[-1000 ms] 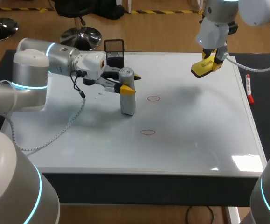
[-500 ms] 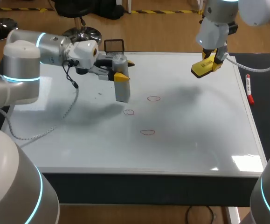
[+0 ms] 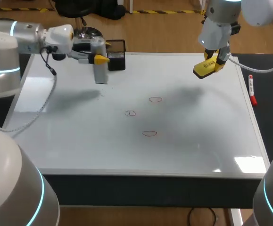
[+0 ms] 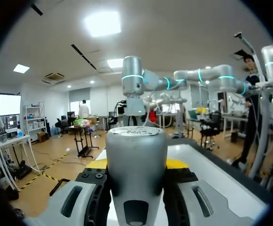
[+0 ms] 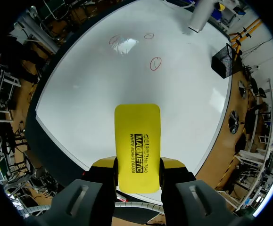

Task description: Pick up the inspection probe, press it on each red-marked spot on the whiteboard one by one, put down the probe, pick up the eraser, and wipe off all the red marks.

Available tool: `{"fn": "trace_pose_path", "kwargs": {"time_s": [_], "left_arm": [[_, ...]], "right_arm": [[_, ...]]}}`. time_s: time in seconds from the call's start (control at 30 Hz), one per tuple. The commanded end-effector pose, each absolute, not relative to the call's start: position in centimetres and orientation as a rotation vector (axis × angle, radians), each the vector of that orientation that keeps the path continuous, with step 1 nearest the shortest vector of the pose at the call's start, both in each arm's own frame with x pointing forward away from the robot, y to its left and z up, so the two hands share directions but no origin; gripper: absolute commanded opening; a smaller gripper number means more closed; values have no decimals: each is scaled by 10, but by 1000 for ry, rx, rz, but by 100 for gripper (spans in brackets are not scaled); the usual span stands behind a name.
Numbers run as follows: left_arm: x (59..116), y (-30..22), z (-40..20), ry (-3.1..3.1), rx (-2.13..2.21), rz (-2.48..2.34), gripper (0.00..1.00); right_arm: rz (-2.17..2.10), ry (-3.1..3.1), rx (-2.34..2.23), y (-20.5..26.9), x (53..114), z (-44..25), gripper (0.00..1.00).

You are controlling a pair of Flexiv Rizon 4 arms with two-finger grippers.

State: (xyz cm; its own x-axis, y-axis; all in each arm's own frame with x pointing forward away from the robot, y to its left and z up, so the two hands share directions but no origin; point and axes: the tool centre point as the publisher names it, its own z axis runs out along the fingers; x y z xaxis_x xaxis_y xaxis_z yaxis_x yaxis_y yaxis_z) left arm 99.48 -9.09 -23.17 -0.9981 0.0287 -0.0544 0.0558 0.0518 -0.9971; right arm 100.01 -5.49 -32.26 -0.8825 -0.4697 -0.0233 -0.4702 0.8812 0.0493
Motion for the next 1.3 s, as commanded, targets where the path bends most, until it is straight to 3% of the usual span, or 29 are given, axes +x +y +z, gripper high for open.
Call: {"fn": "trace_pose_path", "kwargs": {"time_s": [0.03,0.73,1.3], "left_arm": [[1006,-67,-227,2268,79,-2123,0],[1036,-7,-236,2221,-60,-2061,0],[1036,-7,-236,2221,-60,-2061,0]], "right_arm": [[80,3037,-761,-56,1000,-321,0],[80,3037,-761,-56,1000,-321,0],[80,3037,-761,-56,1000,-321,0]]}}
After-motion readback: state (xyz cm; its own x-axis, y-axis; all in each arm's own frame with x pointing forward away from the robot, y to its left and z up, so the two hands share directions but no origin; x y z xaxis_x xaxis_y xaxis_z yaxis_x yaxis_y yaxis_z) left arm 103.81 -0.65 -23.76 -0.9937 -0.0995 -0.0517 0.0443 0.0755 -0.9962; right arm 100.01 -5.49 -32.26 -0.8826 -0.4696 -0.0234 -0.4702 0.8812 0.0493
